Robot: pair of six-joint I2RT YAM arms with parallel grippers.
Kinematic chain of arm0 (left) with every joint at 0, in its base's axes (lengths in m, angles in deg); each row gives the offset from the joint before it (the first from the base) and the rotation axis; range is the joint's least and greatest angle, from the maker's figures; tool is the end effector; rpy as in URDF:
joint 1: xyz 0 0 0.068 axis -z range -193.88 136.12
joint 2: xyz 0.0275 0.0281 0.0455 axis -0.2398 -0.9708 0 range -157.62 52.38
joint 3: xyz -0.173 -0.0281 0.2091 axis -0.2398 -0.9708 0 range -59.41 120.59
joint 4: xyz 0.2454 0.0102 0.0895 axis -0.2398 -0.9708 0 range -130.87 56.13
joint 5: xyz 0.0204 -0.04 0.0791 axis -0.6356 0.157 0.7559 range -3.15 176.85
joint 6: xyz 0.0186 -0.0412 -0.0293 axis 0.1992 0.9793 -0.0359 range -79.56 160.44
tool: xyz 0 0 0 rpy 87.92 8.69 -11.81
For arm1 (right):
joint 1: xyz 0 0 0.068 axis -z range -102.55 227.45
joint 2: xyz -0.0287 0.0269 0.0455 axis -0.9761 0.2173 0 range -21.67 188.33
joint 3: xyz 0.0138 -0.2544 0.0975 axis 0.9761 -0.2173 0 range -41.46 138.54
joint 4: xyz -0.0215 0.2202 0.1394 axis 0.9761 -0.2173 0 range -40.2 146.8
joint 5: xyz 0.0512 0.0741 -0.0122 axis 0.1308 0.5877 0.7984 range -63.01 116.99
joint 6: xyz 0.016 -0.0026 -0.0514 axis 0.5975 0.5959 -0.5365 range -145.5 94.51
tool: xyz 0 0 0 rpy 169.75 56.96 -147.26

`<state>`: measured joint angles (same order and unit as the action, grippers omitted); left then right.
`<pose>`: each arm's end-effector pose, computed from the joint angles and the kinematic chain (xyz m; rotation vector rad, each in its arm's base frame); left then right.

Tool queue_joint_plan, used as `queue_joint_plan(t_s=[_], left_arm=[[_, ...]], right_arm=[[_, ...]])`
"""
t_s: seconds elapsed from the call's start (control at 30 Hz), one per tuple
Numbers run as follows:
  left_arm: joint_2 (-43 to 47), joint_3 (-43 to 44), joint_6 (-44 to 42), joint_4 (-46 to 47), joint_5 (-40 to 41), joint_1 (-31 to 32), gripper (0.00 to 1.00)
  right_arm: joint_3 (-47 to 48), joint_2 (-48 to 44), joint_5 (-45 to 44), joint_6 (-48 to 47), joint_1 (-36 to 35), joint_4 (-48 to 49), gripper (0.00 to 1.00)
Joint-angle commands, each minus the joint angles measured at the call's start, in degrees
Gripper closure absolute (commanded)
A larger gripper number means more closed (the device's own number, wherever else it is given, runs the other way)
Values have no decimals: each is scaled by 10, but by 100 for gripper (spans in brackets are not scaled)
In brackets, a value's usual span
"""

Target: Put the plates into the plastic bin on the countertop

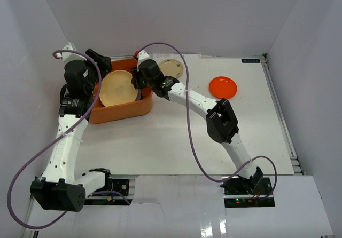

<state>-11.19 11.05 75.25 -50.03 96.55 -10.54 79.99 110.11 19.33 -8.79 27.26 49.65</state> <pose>0.2460 -0.0084 0.4214 -0.5918 1.6390 -0.3433 0.3570 0.4210 0.2926 -0.4645 1.8729 0.6714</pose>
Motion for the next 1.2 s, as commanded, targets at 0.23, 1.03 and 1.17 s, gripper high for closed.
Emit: queue_joint_plan(t_s=[0.23,1.03,1.17], left_arm=[[-31,11,57,12,-158,54,23],[-582,283,419,116,103,345,33],[-678,388,447,55,132,335,32]], right_arm=[[-151,-176,5,2,58,63,48],[-808,-598,150,191,534,250,73],[-813,-586,169,194,545,252,68]])
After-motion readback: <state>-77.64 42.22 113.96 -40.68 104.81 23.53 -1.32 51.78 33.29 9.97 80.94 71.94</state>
